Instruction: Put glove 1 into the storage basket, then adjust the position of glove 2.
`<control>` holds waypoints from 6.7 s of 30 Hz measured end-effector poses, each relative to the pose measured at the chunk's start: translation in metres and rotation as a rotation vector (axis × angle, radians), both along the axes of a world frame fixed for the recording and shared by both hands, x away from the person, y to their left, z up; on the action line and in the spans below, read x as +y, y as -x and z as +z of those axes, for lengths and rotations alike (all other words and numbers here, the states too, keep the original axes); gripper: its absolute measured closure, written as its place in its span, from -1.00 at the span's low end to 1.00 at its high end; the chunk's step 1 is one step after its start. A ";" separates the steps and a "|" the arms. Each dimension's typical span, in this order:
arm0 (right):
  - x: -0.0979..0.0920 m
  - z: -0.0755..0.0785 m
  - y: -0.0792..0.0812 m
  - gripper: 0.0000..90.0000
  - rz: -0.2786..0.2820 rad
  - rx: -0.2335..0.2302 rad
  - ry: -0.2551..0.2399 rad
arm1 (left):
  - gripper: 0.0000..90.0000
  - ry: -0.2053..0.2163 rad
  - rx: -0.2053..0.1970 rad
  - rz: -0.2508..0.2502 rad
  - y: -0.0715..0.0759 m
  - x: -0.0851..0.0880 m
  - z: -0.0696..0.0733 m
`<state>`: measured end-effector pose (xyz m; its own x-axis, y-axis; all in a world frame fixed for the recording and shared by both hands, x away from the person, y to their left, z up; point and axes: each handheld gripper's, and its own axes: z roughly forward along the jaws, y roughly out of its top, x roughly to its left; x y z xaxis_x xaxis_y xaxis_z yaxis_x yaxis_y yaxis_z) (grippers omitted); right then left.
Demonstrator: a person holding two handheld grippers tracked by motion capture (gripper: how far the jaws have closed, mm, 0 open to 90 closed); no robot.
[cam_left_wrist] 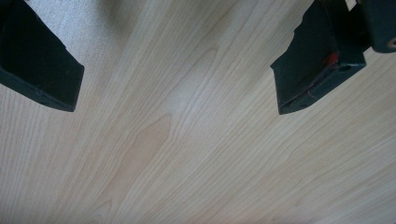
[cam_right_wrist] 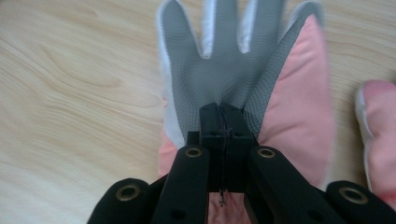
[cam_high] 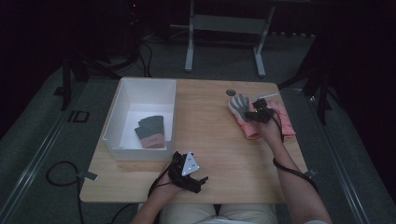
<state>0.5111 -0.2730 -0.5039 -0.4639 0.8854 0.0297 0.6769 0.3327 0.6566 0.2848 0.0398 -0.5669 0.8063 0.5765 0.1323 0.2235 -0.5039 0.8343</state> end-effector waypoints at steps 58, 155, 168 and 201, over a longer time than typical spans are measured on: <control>-0.004 0.025 0.126 0.48 -0.103 -0.146 -0.129 | -0.97 0.014 0.007 -0.082 0.005 0.001 -0.002; -0.068 0.047 0.138 0.98 -0.326 -0.140 -0.007 | -0.97 0.005 -0.007 -0.112 0.006 0.002 -0.005; -0.059 0.007 0.146 0.97 -0.361 -0.083 0.010 | -0.97 -0.004 -0.003 -0.118 0.007 0.000 -0.005; -0.071 -0.029 0.131 0.81 -0.150 -0.041 0.096 | -0.93 0.040 -0.005 -0.107 0.008 0.004 0.000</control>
